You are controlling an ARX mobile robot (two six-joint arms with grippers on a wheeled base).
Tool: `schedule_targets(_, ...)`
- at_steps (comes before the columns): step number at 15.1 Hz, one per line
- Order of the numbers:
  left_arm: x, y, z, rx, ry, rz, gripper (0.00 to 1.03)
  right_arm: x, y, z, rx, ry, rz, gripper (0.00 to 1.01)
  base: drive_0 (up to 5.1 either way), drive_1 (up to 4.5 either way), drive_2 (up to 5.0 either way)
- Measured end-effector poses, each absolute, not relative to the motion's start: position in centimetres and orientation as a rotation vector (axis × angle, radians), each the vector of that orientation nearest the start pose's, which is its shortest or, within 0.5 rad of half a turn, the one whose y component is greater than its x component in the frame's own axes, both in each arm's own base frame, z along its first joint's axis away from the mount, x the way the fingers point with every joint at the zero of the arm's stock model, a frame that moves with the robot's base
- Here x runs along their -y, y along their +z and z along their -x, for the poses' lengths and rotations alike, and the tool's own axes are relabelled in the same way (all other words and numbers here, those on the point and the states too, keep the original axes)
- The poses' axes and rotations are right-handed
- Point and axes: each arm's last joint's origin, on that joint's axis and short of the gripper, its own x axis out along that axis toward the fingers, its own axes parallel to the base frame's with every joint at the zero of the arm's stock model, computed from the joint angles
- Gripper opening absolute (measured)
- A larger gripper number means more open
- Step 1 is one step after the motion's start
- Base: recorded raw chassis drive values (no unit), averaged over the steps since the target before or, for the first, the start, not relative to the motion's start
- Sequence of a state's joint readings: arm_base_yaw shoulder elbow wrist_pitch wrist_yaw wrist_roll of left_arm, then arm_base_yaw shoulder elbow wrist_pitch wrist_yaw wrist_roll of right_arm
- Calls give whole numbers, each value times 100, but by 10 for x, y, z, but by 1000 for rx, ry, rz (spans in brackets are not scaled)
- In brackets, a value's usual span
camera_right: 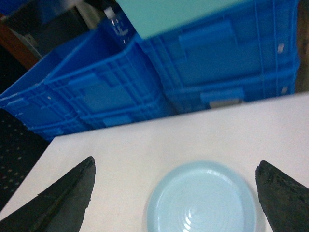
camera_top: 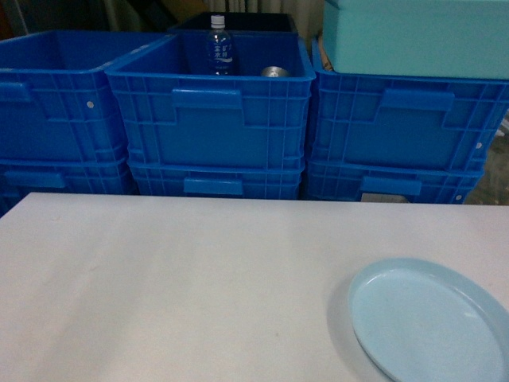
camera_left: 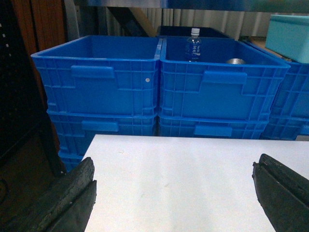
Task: Place blue tray on left shelf second layer neatly
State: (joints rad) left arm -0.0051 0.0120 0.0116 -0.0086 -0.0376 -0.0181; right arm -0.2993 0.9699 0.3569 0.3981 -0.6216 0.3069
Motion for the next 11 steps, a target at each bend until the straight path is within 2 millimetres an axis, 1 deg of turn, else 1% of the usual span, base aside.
schedule_targets(1,-1,166,-98,-10,32,18,98,44,190,-204,-340,284,-481,98,0,0,0)
schedule_targets(2,-1,166,-98,-10,33,18,98,41,172,-214,-423,299,-560,98,0,0,0)
schedule_targets(4,-1,166,-98,-9,32,18,98,31,149,-229,-495,325,-645,98,0,0,0)
schedule_targets(5,-1,166,-98,-10,32,18,98,26,137,-235,-529,309,-667,98,0,0,0)
schedule_targets(7,-1,166,-98,-9,32,18,98,19,109,-251,-573,226,-683,98,0,0,0)
schedule_targets(9,-1,166,-98,-9,32,18,98,16,92,-257,-605,147,-684,98,0,0,0)
schedule_targets(11,-1,166,-98,-9,32,18,98,17,91,-258,-585,105,-675,98,0,0,0)
